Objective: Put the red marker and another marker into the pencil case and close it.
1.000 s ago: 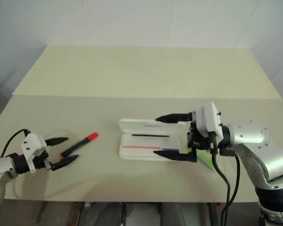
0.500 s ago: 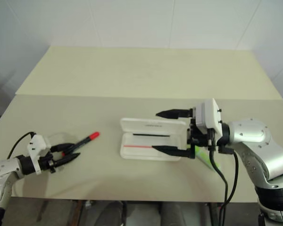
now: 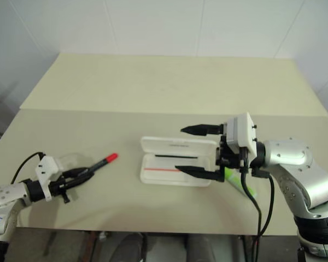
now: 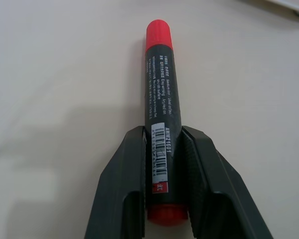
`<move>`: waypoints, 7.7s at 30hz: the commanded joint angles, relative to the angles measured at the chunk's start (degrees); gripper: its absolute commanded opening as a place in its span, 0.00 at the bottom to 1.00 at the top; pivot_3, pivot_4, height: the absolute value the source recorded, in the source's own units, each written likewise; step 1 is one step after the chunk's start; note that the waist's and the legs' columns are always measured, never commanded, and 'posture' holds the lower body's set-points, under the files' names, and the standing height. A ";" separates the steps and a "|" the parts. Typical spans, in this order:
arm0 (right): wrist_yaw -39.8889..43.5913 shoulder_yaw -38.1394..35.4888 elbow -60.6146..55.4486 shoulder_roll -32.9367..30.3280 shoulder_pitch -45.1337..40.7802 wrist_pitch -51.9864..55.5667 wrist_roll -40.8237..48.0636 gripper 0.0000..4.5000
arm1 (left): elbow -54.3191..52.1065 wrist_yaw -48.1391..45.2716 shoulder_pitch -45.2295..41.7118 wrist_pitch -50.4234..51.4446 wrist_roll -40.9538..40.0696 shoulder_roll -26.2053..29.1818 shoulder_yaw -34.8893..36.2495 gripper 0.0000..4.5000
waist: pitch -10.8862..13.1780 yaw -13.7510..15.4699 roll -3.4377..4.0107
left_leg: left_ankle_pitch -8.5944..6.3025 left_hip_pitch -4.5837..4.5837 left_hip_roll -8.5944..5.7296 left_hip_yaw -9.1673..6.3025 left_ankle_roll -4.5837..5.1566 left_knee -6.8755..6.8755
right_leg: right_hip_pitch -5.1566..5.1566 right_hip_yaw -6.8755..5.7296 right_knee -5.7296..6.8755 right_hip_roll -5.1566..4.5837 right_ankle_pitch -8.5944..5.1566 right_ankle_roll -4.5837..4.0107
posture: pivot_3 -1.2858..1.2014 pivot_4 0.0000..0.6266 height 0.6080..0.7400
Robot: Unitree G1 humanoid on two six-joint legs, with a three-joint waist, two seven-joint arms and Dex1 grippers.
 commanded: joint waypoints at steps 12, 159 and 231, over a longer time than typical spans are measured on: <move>-1.32 -2.83 -3.37 -0.34 3.21 -1.79 -0.45 1.00 | -8.50 -15.97 -4.83 -2.77 -7.69 2.26 -4.00 0.15 | 0.01 0.77 0.00 | -0.05 -0.07 0.12 0.20 -0.08 0.00 | -0.12 0.06 -0.09 0.12 0.04 -0.05 | 0.52 0.24 1.00; 6.47 2.40 5.64 -7.91 11.17 0.59 -12.08 0.24 | -16.38 -19.44 -14.32 10.27 -11.99 9.12 -5.12 1.00 | 0.10 -1.24 -0.43 | -0.14 0.08 0.36 1.35 0.07 0.34 | -0.60 1.89 0.08 0.89 0.42 0.08 | 0.52 0.24 1.00; -7.56 -12.16 6.15 -6.57 13.94 10.05 -13.67 1.00 | -22.84 -11.64 -14.37 15.54 -14.87 2.18 -8.59 1.00 | 0.10 -1.33 -0.47 | -0.27 -0.03 0.44 1.39 0.21 0.88 | -0.42 1.88 -0.66 1.03 1.08 0.27 | 0.52 0.24 1.00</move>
